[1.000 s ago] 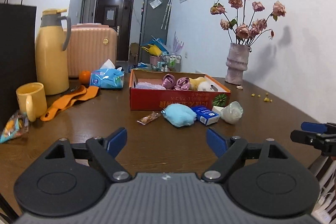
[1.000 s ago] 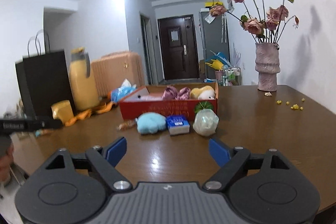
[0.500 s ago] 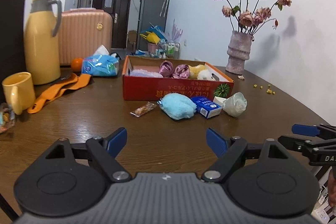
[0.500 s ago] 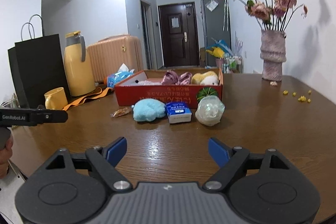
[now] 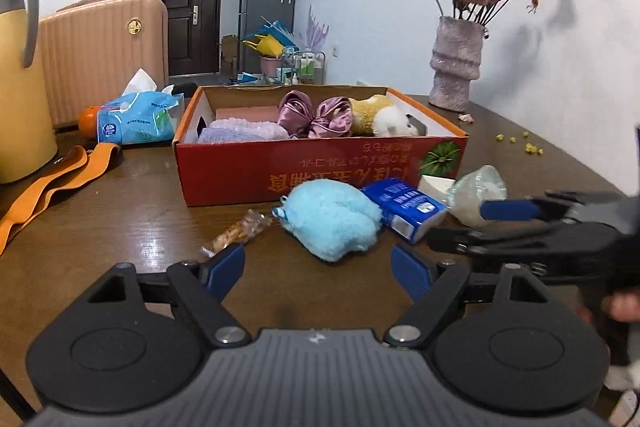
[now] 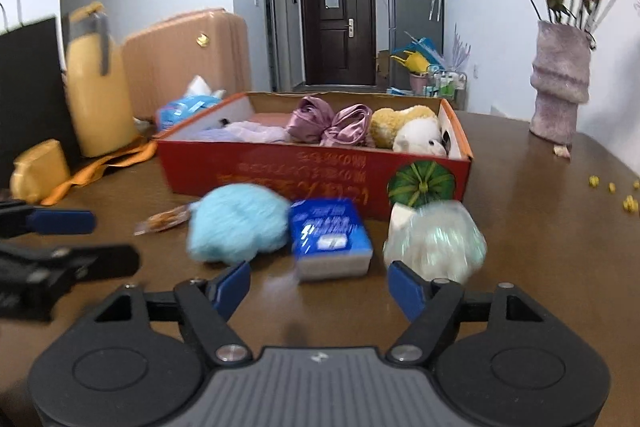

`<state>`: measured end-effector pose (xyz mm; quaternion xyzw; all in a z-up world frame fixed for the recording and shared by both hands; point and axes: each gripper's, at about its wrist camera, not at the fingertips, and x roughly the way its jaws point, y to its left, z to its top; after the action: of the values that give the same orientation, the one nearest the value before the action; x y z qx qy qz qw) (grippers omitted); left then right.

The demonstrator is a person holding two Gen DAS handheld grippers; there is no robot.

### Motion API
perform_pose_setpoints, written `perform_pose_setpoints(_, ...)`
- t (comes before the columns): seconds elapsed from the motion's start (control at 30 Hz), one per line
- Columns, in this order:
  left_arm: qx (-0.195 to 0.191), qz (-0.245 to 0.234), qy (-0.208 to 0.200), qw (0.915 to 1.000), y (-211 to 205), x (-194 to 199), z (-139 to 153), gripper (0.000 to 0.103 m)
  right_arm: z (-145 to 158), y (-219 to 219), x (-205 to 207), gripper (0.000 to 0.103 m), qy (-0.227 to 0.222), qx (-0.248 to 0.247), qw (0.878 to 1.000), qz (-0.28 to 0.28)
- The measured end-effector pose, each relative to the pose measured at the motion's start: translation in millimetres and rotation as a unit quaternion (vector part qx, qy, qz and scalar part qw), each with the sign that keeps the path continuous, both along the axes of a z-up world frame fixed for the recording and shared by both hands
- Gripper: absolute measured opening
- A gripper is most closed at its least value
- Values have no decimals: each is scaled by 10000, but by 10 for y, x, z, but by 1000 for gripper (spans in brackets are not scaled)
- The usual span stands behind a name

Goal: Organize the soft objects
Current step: 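Move both grippers back toward the blue milk carton, then grasp the blue milk carton with both grippers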

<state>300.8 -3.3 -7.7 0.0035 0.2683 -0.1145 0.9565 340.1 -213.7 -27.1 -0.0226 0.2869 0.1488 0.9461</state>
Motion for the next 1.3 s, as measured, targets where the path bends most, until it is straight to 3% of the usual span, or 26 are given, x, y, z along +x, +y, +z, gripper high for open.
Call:
perform_pose_setpoints(0.17, 21, 57, 61, 10000, 45, 151, -32, 83, -112, 163, 390, 72, 254, -177, 9995, 36)
perform_pose_setpoints(0.27, 22, 88, 101, 9999, 55, 161, -56, 83, -170, 175, 478, 56, 390, -136, 9991, -38)
perform_pose_setpoints(0.33, 11, 101, 137, 9999, 49, 157, -69, 83, -197, 138, 453, 52, 427, -39, 9991, -37)
perform_pose_setpoints(0.47, -54, 64, 195, 9998, 5, 76, -57, 83, -177, 40, 209, 52, 387, 6, 9991, 144)
perform_pose_setpoints(0.63, -229, -276, 362, 9987, -108, -106, -95, 83, -213, -124, -531, 53, 404, 89, 9925, 1152)
perform_pose_setpoints(0.67, -281, -332, 441, 9981, -146, -124, -122, 83, -213, -177, -658, 55, 377, 96, 9916, 1232)
perform_pose_setpoints(0.7, -312, -386, 509, 9975, -191, -134, -153, 82, -209, -230, -749, 65, 367, 48, 9928, 1137)
perform_pose_setpoints(0.73, -333, -431, 569, 9969, -240, -141, -178, 81, -198, -305, -825, 68, 340, -42, 9958, 845)
perform_pose_setpoints(0.8, -423, -515, 674, 9955, -334, -142, -206, 71, -163, -453, -885, 68, 288, 14, 9988, 396)
perform_pose_setpoints(0.9, -679, -680, 869, 9916, -449, -118, -217, 60, -72, -722, -912, 66, 253, 709, 9971, 108)
perform_pose_setpoints(1.03, -866, -746, 998, 9884, -519, -121, -229, 53, -34, -830, -809, 49, 317, 1288, 9912, 32)
perform_pose_setpoints(1.1, -921, -699, 1069, 9875, -539, -117, -266, 34, -97, -775, -727, 40, 457, 1393, 9892, 36)
perform_pose_setpoints(1.17, -1077, -768, 1100, 9851, -535, -120, -280, 23, -173, -701, -640, 35, 617, 1486, 9869, 82)
perform_pose_setpoints(1.3, -1168, -747, 1110, 9841, -508, -100, -284, 21, -222, -697, -620, 34, 784, 1812, 9803, 24)
